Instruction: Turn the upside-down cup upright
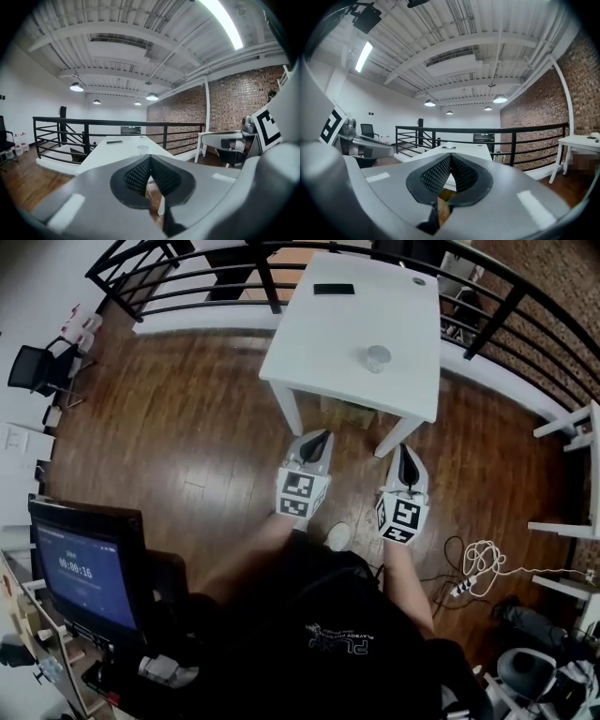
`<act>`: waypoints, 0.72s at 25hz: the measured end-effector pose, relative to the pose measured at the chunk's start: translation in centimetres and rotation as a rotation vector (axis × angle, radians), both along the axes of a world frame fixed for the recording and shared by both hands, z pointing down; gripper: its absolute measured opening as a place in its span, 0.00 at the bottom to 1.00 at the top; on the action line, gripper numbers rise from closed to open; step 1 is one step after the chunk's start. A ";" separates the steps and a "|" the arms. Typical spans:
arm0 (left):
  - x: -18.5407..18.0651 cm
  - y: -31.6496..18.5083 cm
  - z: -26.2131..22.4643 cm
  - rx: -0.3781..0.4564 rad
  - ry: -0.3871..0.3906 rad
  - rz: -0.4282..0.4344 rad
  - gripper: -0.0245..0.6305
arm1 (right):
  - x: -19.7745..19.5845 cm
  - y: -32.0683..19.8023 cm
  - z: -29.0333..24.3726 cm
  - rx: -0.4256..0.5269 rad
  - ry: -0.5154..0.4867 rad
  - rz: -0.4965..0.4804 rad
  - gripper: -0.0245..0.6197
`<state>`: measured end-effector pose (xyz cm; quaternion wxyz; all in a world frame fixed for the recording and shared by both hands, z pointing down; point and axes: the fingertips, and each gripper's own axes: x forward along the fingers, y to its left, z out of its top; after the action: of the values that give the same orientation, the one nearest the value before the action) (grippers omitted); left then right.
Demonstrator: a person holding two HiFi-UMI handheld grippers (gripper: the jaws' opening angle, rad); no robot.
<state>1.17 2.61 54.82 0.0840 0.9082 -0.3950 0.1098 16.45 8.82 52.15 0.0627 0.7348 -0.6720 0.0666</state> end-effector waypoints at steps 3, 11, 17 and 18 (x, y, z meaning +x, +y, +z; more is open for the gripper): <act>-0.6 -0.1 -0.9 0.004 -0.014 0.010 0.03 | -0.8 1.0 0.3 -0.026 -0.009 0.009 0.06; -1.6 -1.6 -3.0 0.046 0.006 0.036 0.03 | -2.9 2.3 0.8 -0.049 0.018 0.008 0.06; -2.0 -2.6 -2.4 0.041 0.032 0.039 0.03 | -3.0 -0.5 -0.6 -0.005 0.056 -0.007 0.06; -1.9 -2.8 -2.1 0.041 0.037 0.039 0.03 | -2.8 -1.0 -0.6 -0.002 0.060 -0.004 0.06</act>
<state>-0.73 -0.23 52.69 0.0704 0.9192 -0.3777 0.0865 13.68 7.81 51.51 0.0834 0.7351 -0.6713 0.0451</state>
